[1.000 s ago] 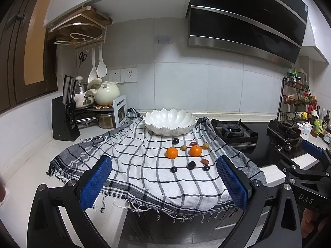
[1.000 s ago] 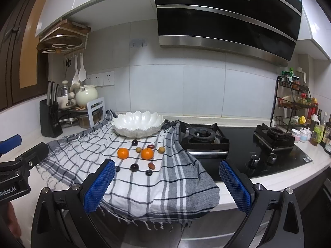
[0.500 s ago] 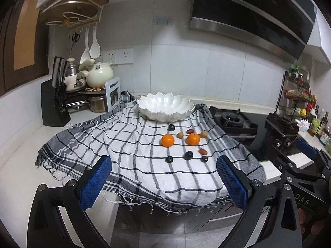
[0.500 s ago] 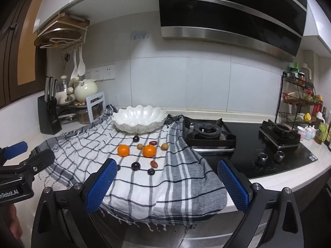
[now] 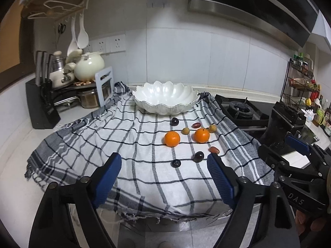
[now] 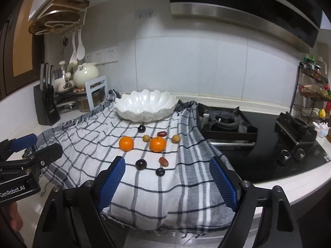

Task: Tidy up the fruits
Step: 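Lower the left tool onto a dark round fruit and close it while the right tool grasps another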

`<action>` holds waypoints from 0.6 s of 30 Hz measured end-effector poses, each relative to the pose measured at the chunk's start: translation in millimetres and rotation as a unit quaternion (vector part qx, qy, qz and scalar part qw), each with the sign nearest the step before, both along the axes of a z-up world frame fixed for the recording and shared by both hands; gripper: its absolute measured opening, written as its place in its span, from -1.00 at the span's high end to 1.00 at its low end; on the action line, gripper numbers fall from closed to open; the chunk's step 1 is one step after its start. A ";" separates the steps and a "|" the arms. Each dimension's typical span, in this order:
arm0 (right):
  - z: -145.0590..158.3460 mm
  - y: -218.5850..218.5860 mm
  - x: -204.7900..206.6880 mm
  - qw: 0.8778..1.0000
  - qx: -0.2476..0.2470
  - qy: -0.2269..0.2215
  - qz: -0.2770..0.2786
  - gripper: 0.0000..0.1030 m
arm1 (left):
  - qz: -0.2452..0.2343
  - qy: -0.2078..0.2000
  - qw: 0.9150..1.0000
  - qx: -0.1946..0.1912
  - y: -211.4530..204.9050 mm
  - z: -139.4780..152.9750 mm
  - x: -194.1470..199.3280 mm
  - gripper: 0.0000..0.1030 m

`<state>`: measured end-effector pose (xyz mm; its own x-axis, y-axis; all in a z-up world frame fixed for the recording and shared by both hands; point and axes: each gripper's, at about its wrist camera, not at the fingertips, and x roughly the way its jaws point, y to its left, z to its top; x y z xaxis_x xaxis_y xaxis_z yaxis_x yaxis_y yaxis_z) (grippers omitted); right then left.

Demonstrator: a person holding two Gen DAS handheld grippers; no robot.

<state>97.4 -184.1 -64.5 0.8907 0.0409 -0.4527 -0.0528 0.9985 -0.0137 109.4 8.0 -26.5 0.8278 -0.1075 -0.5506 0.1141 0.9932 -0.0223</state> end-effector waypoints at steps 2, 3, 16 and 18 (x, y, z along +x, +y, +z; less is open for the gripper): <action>-4.5 3.0 10.7 1.000 -0.001 0.009 0.002 -0.54 | -0.006 0.004 1.000 0.001 0.2 -4.5 11.0 -0.56; -7.2 4.7 16.6 1.000 -0.001 0.013 0.003 -0.51 | -0.011 0.007 1.000 0.002 0.5 -7.9 18.5 -0.54; -44.1 18.4 73.8 0.996 -0.016 0.083 -0.006 -0.18 | -0.079 0.056 0.995 0.008 -4.3 -54.0 79.6 -0.21; -50.7 21.3 80.7 0.996 -0.016 0.092 -0.007 -0.11 | -0.089 0.065 0.994 0.008 -5.8 -61.3 86.1 -0.14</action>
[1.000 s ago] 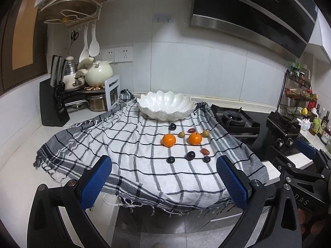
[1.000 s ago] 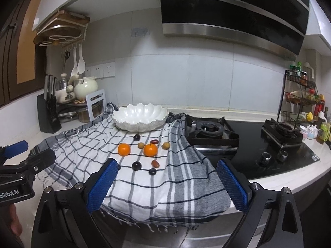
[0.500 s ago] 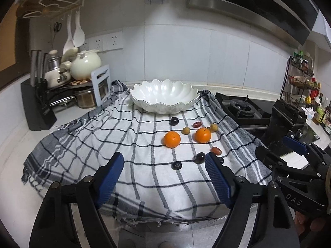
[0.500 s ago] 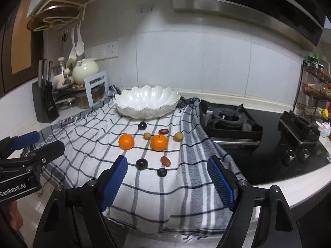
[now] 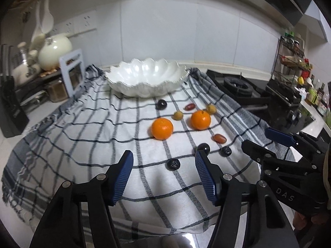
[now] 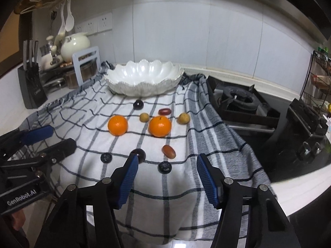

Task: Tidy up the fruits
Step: 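Lower the left tool onto a dark round fruit and close it while the right tool grasps another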

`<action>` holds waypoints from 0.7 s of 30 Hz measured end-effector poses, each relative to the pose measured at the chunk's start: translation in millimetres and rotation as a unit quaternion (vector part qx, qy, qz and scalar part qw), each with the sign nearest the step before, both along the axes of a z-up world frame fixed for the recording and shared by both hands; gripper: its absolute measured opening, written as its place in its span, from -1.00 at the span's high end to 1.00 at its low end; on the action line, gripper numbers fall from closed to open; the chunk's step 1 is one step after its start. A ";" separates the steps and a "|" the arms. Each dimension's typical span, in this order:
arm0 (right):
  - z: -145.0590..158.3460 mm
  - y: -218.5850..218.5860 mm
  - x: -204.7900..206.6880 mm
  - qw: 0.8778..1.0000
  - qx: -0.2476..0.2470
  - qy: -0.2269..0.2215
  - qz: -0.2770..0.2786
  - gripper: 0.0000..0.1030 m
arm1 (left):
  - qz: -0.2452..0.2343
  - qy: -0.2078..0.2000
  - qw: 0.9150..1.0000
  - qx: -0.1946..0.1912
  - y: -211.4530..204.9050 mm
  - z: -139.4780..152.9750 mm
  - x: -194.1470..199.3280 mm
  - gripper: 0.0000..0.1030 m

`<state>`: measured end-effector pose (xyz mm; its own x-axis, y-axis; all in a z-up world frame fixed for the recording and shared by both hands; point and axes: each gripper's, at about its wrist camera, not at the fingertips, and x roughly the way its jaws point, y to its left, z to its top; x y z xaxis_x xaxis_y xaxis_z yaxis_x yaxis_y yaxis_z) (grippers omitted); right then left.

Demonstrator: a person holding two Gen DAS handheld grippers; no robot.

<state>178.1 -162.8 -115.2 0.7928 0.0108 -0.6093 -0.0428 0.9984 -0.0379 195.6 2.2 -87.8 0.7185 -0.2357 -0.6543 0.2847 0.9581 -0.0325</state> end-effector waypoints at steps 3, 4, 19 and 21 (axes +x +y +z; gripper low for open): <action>-8.3 3.9 7.8 1.000 -0.003 0.010 0.002 -0.05 | -0.008 0.015 1.000 0.000 -3.0 -11.2 9.1 -0.07; -10.3 4.7 9.6 1.000 -0.005 0.012 0.003 -0.04 | -0.008 0.022 1.000 0.001 -4.1 -16.2 13.0 -0.06; -48.9 -6.1 42.2 0.997 0.009 0.055 0.046 0.18 | 0.024 0.078 0.997 -0.001 -25.1 -58.0 39.8 0.23; -51.3 -8.3 45.9 0.997 0.012 0.058 0.046 0.18 | 0.027 0.081 0.996 0.004 -27.9 -62.3 42.6 0.27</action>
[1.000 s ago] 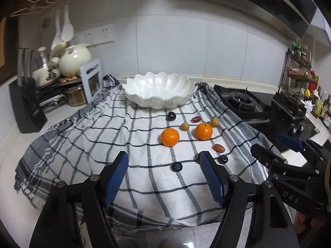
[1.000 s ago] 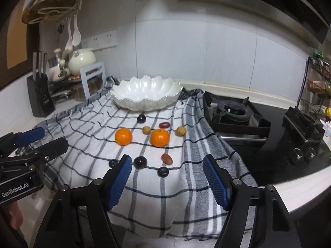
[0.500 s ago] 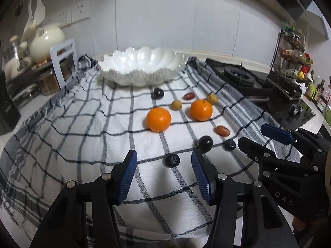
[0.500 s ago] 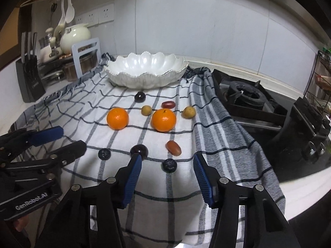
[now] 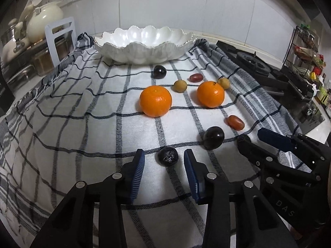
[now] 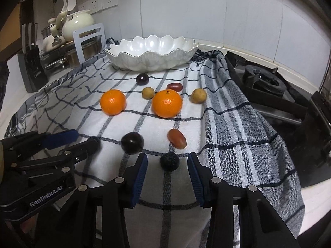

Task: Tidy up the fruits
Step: 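Lower the left tool onto a dark round fruit and close it while the right tool grasps another, then lift the dark fruits and carry both tools over the white scalloped bowl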

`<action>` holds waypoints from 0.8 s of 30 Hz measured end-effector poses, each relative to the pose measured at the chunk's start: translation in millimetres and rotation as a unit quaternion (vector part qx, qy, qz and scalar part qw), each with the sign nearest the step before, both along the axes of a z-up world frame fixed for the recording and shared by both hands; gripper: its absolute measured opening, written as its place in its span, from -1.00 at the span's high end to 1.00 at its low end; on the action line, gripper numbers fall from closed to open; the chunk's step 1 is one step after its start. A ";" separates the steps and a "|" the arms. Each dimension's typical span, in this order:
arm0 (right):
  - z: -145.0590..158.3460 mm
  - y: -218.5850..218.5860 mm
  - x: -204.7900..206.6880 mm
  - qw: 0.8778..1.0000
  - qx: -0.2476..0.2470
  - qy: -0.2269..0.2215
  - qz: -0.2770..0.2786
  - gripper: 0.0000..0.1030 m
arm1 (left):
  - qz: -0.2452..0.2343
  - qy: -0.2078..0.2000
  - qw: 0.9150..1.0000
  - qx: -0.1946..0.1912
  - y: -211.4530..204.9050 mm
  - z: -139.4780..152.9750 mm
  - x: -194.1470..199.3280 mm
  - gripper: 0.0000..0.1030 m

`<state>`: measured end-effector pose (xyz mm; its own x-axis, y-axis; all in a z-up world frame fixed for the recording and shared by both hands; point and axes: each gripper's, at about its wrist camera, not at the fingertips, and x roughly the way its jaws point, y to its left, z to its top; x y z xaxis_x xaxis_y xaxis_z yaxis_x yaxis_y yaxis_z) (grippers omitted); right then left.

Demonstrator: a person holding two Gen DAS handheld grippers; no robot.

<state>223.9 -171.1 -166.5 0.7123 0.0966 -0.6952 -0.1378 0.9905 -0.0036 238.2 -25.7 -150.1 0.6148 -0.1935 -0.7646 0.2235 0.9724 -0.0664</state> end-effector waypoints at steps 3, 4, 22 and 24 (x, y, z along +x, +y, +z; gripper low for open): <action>-3.2 -4.4 3.7 1.000 0.015 0.006 -0.001 0.19 | 0.005 0.006 1.000 -0.003 -1.3 -2.2 2.0 0.35; -3.8 -5.0 4.7 1.000 0.020 0.008 0.001 0.22 | 0.006 0.006 1.000 -0.004 -1.4 -2.3 2.1 0.37; -10.3 -4.4 10.3 1.000 0.006 0.012 0.018 0.55 | 0.011 0.006 1.000 0.004 -6.9 -5.6 2.7 0.55; -7.4 -4.5 8.6 1.000 0.006 0.008 0.020 0.55 | 0.013 0.005 1.000 0.003 -6.2 -3.6 2.2 0.55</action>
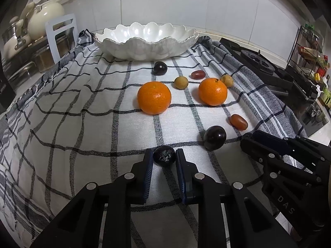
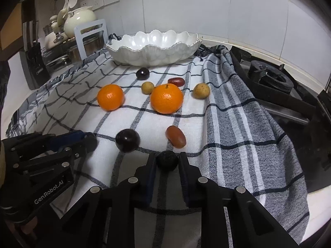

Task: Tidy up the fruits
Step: 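Lift the dark fruits and carry both tools over the white scalloped bowl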

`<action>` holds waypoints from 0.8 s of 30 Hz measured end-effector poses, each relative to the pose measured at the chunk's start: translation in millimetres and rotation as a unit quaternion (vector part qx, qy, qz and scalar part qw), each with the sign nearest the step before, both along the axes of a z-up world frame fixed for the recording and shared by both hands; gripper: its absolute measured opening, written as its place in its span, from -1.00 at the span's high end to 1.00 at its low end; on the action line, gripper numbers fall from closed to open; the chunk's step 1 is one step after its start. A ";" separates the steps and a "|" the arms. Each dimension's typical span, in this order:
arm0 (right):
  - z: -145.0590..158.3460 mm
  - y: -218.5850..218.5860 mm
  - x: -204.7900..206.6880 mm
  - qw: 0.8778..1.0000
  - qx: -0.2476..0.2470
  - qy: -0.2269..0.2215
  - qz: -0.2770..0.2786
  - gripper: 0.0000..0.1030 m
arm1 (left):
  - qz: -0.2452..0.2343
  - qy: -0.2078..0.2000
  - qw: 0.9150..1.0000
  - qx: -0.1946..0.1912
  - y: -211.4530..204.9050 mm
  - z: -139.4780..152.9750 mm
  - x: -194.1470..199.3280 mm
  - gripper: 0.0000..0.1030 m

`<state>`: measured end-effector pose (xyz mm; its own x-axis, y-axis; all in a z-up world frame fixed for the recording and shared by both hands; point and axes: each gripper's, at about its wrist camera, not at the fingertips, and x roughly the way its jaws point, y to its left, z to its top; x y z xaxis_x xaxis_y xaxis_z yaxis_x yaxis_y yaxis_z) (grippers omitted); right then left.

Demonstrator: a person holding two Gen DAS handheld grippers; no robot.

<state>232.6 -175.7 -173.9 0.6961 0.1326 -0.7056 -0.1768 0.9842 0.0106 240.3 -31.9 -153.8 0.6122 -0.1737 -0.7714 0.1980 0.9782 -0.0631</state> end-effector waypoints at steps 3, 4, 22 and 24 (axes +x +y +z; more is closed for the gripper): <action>7.6 -0.5 -3.6 1.000 -0.002 -0.010 0.003 0.55 | 0.002 -0.007 1.000 -0.003 1.5 7.0 -1.7 0.55; 10.3 -0.5 -4.0 1.000 -0.001 -0.012 0.003 0.55 | 0.002 -0.011 1.000 -0.004 2.0 10.7 -2.3 0.55; 76.8 10.3 3.8 0.995 0.000 -0.101 0.016 0.55 | 0.026 -0.096 0.995 -0.019 18.1 83.1 2.3 0.56; 86.3 11.4 6.7 0.993 0.001 -0.115 0.016 0.55 | 0.028 -0.108 0.994 -0.019 19.9 90.6 4.1 0.56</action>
